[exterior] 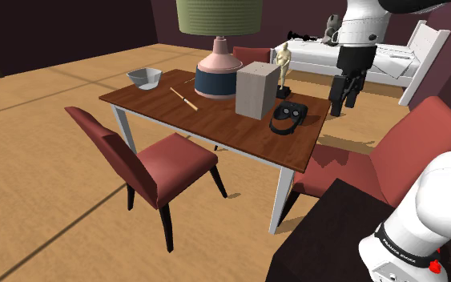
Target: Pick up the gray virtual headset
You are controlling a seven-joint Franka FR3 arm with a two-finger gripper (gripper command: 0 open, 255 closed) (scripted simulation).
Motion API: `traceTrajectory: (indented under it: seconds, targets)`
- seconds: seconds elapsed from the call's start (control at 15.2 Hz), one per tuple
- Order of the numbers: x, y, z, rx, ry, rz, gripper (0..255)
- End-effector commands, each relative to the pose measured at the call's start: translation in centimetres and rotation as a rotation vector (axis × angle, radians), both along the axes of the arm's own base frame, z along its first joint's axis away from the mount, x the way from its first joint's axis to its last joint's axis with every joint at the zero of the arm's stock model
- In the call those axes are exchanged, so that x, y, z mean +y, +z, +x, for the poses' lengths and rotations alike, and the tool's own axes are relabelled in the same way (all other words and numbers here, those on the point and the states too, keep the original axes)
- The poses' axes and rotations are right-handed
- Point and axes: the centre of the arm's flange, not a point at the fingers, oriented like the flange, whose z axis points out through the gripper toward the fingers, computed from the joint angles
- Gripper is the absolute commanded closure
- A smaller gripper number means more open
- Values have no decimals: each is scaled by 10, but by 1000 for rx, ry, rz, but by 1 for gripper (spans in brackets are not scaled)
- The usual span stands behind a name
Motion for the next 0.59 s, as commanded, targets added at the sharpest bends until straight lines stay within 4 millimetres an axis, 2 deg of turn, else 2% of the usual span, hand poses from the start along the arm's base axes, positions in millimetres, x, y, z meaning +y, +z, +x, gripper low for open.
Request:
traceTrajectory:
  seconds: [0.0,0.53]
  targets:
    - [0,0,0,0,0,0,0]
    - [-27,-61,71,-49,-90,-35,0]
